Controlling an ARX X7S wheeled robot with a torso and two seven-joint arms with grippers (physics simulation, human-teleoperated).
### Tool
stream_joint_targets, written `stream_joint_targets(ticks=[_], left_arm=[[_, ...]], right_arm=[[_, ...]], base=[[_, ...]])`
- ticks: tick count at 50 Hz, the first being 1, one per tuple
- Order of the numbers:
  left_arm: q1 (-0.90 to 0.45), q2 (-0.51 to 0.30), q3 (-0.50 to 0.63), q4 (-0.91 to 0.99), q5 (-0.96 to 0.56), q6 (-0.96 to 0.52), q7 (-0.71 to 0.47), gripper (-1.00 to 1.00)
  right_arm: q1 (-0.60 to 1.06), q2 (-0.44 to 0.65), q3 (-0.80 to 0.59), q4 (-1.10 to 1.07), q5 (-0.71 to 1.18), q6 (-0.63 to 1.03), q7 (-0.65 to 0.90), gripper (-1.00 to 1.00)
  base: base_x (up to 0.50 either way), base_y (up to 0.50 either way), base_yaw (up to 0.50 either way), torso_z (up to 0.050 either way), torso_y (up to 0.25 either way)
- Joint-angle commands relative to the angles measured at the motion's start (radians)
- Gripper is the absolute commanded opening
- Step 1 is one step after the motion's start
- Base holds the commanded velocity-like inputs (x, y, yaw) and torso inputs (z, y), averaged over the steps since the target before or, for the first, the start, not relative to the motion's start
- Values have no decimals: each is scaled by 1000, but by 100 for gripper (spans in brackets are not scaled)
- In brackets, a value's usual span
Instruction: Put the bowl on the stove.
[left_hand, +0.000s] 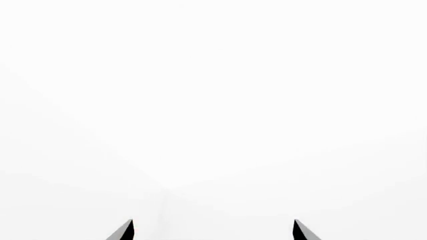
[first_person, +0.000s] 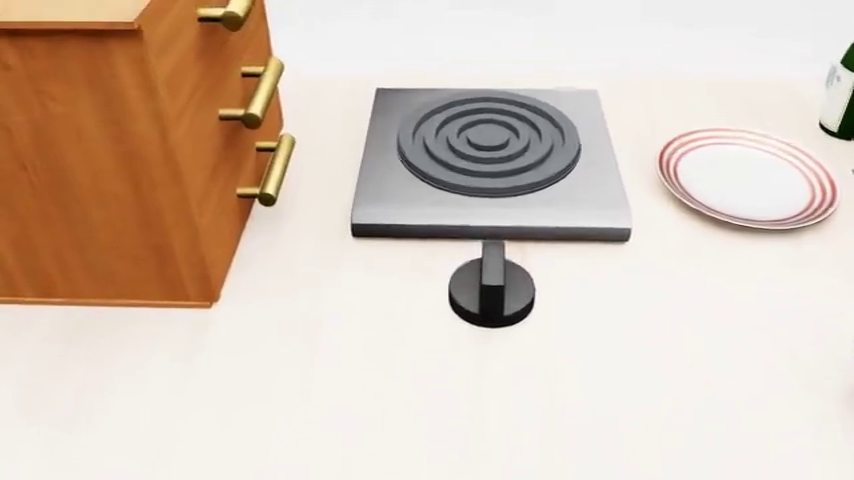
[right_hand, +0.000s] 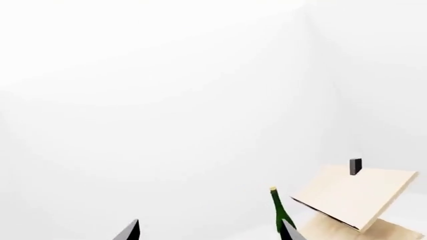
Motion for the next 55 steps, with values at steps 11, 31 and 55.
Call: stream_joint_targets(ticks=[11,31,55], left_arm=[[7,1,-18,1,-19,25,23,100],[7,-2,-25,1,-28,22,25,100],[7,-26,-1,1,-17,21,-5,100]], right_arm=[[-24,-21,13,1,-24,-38,-16,100],[-49,-23,-11,7,-40,-65,-17,100],[24,175,-429,126,-172,-86,-21,100]], base=[[500,0,0,0,0],[500,0,0,0,1],[252,0,0,0,1]])
